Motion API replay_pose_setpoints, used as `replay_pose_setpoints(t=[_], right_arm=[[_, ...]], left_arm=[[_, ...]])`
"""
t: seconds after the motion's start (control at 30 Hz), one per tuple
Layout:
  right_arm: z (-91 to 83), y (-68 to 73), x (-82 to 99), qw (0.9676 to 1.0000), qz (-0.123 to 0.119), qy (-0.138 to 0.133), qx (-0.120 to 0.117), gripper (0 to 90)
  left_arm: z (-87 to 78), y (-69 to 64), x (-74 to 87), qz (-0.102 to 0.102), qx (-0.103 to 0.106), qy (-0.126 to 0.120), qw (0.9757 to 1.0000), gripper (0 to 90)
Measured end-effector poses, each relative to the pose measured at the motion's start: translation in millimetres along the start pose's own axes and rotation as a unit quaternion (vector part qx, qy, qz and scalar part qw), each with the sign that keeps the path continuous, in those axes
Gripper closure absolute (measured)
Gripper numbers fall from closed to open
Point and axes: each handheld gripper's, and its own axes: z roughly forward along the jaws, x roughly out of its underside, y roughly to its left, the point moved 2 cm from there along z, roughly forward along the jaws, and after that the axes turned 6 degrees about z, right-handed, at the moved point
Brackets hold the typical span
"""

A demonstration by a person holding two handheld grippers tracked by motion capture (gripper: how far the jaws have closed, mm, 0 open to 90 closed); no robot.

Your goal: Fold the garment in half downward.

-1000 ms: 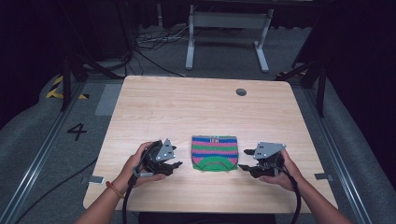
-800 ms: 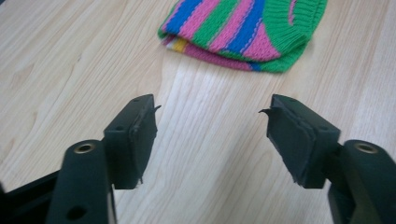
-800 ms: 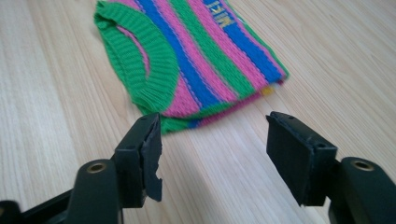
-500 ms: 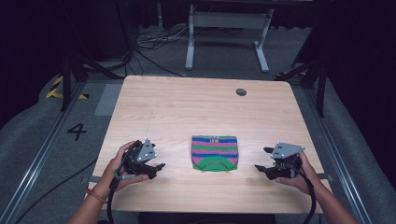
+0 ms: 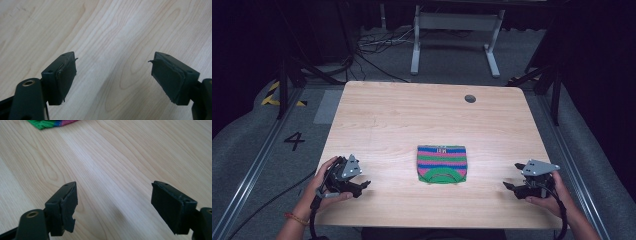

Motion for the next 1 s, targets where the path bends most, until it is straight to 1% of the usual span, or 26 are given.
replay_pose_setpoints(t=[0.1,0.17,0.2,0.23,0.27,0.33,0.4,0.43,0.47,0.53,0.6,0.63,0.67,0.7,0.73,1.0], right_arm=[[-5.2,-4.8,12.6,0.9998,0.019,-0.004,0.0,21.8],[-7.6,-7.6,21.5,0.9996,0.027,-0.002,0.001,20.8],[-7.6,-7.6,21.5,0.9996,0.027,-0.002,0.001,20.8],[-10.0,-10.5,30.6,0.9993,0.038,0.001,0.004,20.4],[-11.1,-11.7,34.3,0.9991,0.043,0.002,0.007,20.0],[-13.1,-14.1,40.5,0.9987,0.051,-0.002,0.009,19.4],[-14.6,-16.8,47.7,0.9975,0.071,-0.005,0.008,19.2],[-14.7,-17.6,49.9,0.9972,0.075,-0.007,0.005,19.1],[-15.1,-17.7,53.5,0.9965,0.083,-0.008,-0.002,19.5],[-14.5,-16.9,58.9,0.9961,0.087,-0.008,-0.013,19.3],[-14.2,-17.2,62.2,0.9944,0.102,-0.018,-0.022,19.1],[-13.6,-17.7,64.2,0.9934,0.109,-0.024,-0.025,18.3],[-12.8,-18.7,65.7,0.9919,0.121,-0.027,-0.029,17.9],[-12.9,-19.1,65.8,0.9916,0.124,-0.027,-0.027,17.6],[-12.8,-19.2,65.8,0.9915,0.125,-0.026,-0.026,16.8],[-12.5,-18.9,65.9,0.9916,0.124,-0.026,-0.024,16.5]], left_arm=[[-1.5,-1.6,6.5,-0.006,0.005,-0.001,1.0,20.0],[-1.3,-1.3,11.5,-0.014,0.008,-0.004,0.9999,19.5],[-1.3,-1.3,11.5,-0.014,0.008,-0.004,0.9999,19.2],[-1.1,-0.6,14.8,-0.019,0.011,-0.001,0.9998,19.1],[-0.8,-0.9,19.3,-0.027,0.018,-0.003,0.9995,19.0],[0.0,-1.5,24.9,-0.035,0.025,-0.005,0.9991,18.7],[1.1,-1.2,29.2,-0.041,0.032,-0.005,0.9987,18.6],[1.1,-1.2,29.2,-0.041,0.032,-0.005,0.9987,18.5],[2.5,-0.8,34.8,-0.049,0.036,-0.007,0.9981,18.6],[1.6,0.0,38.6,-0.061,0.039,-0.014,0.9973,18.2],[1.7,0.5,42.9,-0.075,0.042,-0.024,0.996,17.8],[3.6,0.4,45.5,-0.092,0.049,-0.033,0.994,17.2],[4.6,0.8,47.2,-0.1,0.051,-0.039,0.9929,16.0],[5.7,0.4,49.2,-0.11,0.051,-0.046,0.9915,15.1],[6.7,-1.5,50.8,-0.117,0.047,-0.059,0.9902,14.0],[6.7,-2.6,51.0,-0.124,0.042,-0.058,0.9897,12.9]])
